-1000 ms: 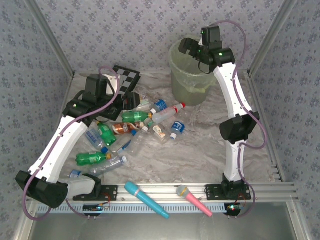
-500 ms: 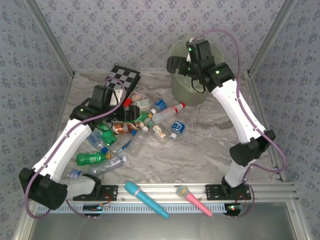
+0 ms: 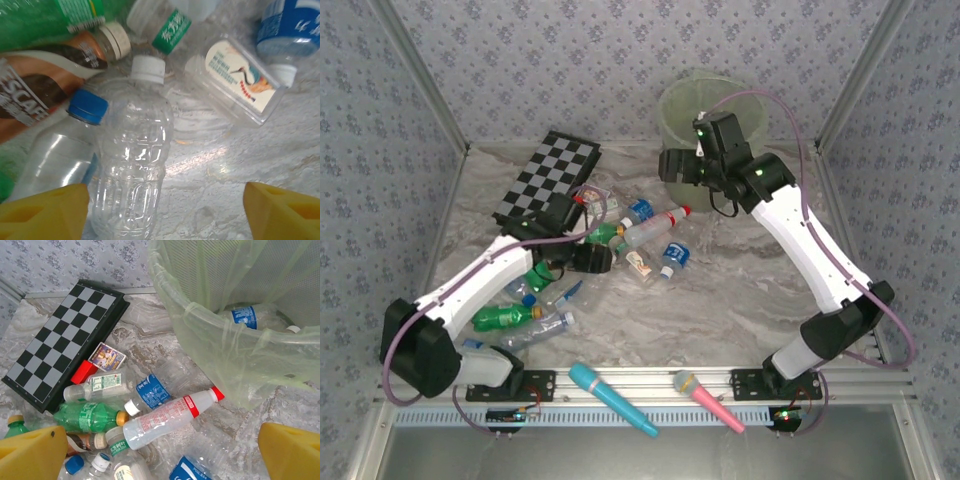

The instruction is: Put the plastic bottles in the bin

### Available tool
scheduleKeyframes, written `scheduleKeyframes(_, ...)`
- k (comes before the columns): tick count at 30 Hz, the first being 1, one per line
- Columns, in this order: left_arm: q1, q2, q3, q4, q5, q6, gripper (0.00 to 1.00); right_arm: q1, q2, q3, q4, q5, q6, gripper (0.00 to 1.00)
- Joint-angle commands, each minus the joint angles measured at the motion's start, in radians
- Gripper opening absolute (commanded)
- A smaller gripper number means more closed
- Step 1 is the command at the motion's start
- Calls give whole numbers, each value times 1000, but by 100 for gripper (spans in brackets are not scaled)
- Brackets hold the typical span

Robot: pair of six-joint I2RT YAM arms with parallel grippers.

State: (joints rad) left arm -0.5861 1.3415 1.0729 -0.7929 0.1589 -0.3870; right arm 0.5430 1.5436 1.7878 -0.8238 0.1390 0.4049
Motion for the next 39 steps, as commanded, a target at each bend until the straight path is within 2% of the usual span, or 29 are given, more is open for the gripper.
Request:
scheduleKeyframes(1,-39,34,-26,-7,-54,-39,76,-30,-41,-15,-5,-45,-43,100)
scheduleKeyframes(15,-97,136,-131,72,-123,-49,73,-110,-89,-84,46,-128,-74,100)
scheduleKeyframes(22,-113,182,-162,129,-139,-38,72,-104,-91,-85,49,-128,-65,100)
scheduleKeyframes(26,-115,210,-163,161,-147,-36,67,-93,-87,-82,48,-128,-60,100)
scheduleKeyframes(36,-121,210,-183,182,-165,-52,70,-72,-72,-56,36,-121,-61,100)
scheduleKeyframes(39,-124,210,-180,184,-161,-57,63,-68,-63,-46,31,-122,-63,100)
